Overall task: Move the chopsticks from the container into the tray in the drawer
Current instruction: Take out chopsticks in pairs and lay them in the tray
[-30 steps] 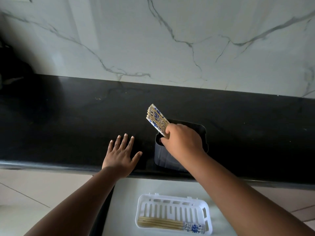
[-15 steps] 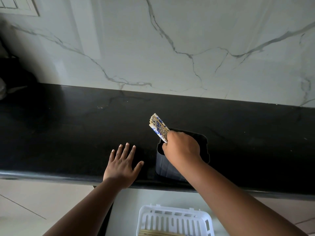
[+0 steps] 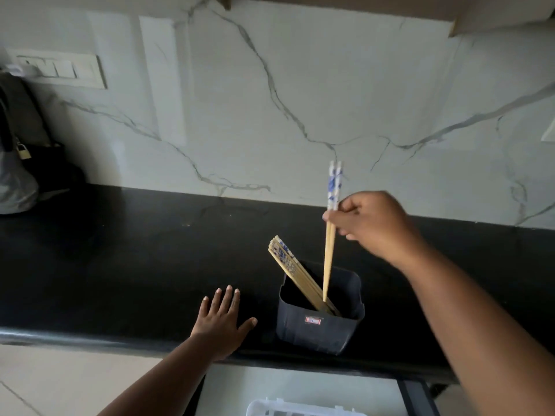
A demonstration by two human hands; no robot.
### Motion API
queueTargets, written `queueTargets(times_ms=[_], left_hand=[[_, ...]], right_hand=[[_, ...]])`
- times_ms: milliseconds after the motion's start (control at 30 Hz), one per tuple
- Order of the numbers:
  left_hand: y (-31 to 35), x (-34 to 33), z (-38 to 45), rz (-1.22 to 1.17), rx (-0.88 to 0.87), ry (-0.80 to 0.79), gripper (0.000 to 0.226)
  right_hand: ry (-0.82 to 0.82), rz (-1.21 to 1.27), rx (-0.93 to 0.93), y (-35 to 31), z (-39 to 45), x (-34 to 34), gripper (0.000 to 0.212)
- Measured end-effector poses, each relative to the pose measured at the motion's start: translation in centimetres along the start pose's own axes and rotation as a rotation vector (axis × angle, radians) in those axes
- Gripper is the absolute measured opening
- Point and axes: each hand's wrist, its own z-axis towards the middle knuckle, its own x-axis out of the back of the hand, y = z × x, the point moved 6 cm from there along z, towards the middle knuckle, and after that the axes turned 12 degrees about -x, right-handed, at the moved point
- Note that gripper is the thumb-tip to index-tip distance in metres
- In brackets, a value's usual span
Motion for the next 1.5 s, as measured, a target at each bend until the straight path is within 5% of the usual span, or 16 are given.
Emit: queueTargets(times_ms=[67, 133, 233, 333, 467, 633, 733, 800, 867, 933, 1067, 1300, 1500], left_hand=[[0.4, 2.8, 0.0, -0.007, -0.03, 0.102, 0.083], [1.6, 7.9, -0.2, -0.059, -0.125, 0.366, 0.078], [5.3, 17.1, -1.9, -0.027, -0.428, 0.768, 0.068], [9.8, 24.0, -4.7, 0.048, -0.779, 1.009, 0.055], [13.0, 28.2, -8.6, 0.108, -1.1, 1.121, 0.031], [13.7, 30.3, -10.9, -0.126, -1.195, 1.109, 0.018], [13.8, 32.5, -10.0, -0.297, -1.0, 0.943, 0.018], [13.1, 34.3, -8.0, -0.543, -0.687, 0.737, 0.013], [11.7, 35.0, -5.6, -0.884, -0.418, 0.474, 0.01], [10.8, 35.3, -4.0, -1.108, -0.287, 0.227, 0.005], [10.7, 34.2, -3.0, -1.119, -0.281, -0.038, 0.019], [10.8, 30.1, -1.2, -1.125, -0.238, -0.045, 0.03], [5.7, 25.6, 0.7, -0.872, -0.05, 0.569, 0.049]], right_hand=[[-0.057, 0.27, 0.004, -1.3, 0.2, 2.8, 0.017], [-0.141, 0.438, -0.022, -2.1, 0.3, 4.2, 0.018], [-0.261, 0.578, -0.085, -2.9, 0.1, 4.3, 0.015], [-0.37, 0.667, -0.148, -3.6, -0.4, 3.5, 0.021], [-0.51, 0.745, -0.209, -3.9, -1.3, 2.6, 0.022], [-0.664, 0.838, -0.359, -2.8, -2.3, 0.8, 0.03], [-0.633, 0.645, -0.403, -2.2, -3.1, 1.1, 0.065], [-0.418, 0.331, -0.35, -1.8, -3.2, 2.2, 0.082], [-0.227, 0.176, -0.2, -2.5, -3.3, 3.3, 0.071], [-0.358, 0.268, -0.093, -3.6, -4.1, 2.5, 0.047], [-0.475, 0.376, -0.088, -4.0, -5.4, -0.1, 0.006], [-0.564, 0.595, -0.283, -0.3, -5.3, -3.2, 0.011], [-0.59, 0.368, -0.247, 4.4, -6.0, -5.9, 0.01]])
